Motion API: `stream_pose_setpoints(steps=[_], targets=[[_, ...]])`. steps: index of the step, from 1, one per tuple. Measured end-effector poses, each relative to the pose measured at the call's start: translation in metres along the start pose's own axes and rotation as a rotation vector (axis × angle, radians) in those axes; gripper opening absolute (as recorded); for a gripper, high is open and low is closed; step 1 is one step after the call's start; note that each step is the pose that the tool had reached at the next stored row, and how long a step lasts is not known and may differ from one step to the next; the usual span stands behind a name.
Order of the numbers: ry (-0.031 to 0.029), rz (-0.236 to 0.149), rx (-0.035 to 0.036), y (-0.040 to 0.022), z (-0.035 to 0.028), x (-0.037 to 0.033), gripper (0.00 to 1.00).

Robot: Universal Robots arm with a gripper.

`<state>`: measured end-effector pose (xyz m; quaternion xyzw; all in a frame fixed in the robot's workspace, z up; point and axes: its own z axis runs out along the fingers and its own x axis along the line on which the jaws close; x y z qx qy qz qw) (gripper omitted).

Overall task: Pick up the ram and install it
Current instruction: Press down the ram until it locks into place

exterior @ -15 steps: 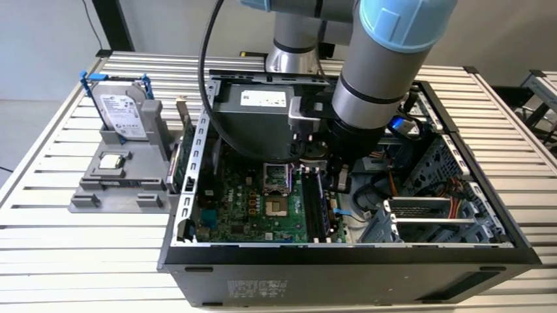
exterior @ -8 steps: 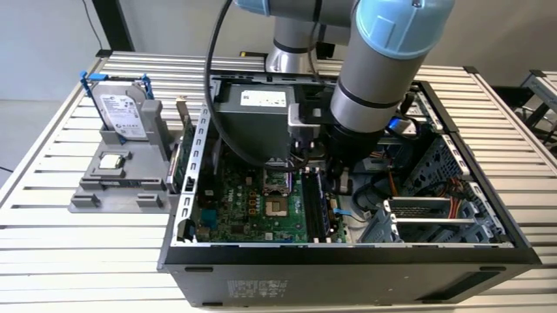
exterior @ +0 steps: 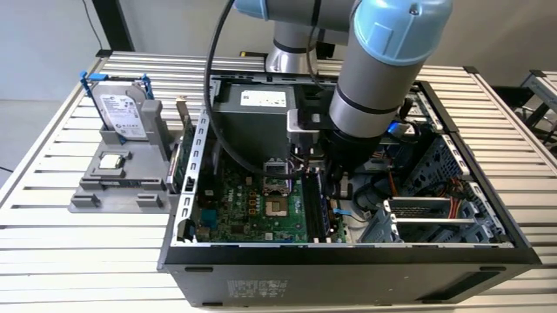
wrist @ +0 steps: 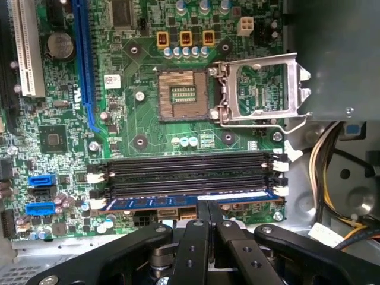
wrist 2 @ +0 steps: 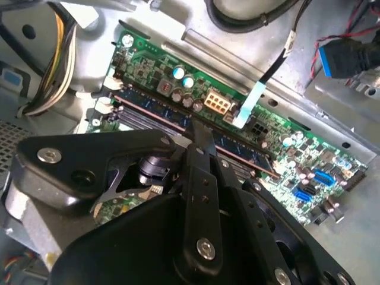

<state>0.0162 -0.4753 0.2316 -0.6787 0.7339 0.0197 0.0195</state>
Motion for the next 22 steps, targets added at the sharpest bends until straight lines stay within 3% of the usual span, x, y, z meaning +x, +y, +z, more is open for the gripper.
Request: stream_pose_setpoints(steps=[9,10,11,13,22], targets=[[0.0023,0.0,-0.0004,-0.0001,0.0154,0.002,0.0],[0.0051,0.0,-0.0009,-0.0002,0.0157,0.0017,0.0],[0.0068,0.0,-0.0012,-0.0002,0.0142,0.0015,0.0],[-0.0016,0.0,0.0003,-0.0002,0.0091,0.0011,0.0],[0.0001,0.0,0.0,0.0,-0.0323,-0.0008,0.0]])
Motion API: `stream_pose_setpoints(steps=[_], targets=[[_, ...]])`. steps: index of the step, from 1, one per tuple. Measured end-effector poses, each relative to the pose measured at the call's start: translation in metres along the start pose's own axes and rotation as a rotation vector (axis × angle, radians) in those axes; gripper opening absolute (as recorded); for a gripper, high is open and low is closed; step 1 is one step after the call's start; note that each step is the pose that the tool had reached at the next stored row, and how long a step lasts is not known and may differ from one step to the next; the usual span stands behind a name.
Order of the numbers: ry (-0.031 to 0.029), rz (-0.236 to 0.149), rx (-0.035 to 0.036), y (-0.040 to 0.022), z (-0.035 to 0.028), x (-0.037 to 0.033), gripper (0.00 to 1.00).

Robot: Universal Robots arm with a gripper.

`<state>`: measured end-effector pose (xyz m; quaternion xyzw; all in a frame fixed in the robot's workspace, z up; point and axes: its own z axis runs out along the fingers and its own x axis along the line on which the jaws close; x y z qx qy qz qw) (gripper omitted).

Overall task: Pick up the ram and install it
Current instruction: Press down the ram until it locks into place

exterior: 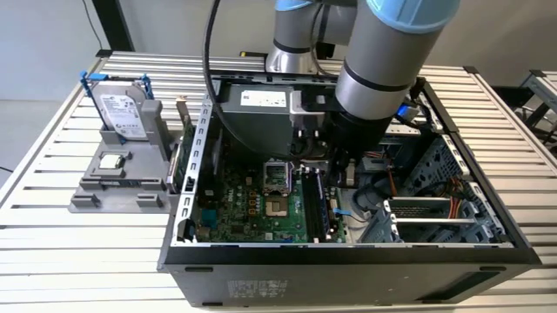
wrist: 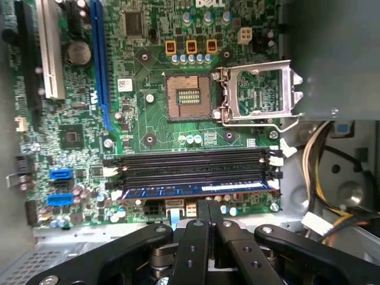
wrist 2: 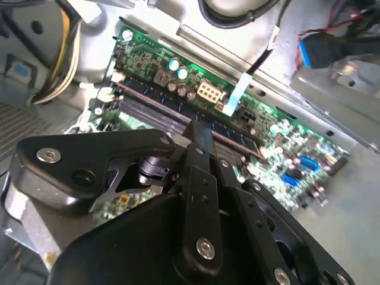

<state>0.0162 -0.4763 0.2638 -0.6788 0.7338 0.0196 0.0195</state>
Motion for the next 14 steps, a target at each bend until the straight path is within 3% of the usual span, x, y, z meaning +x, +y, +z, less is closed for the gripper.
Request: stream_pose_setpoints(steps=[8,14], targets=[[0.0022,0.0,0.0001,0.0001,-0.0357,-0.002,0.0],[0.0048,0.0,0.0004,0.0001,-0.0396,-0.0022,0.0]])
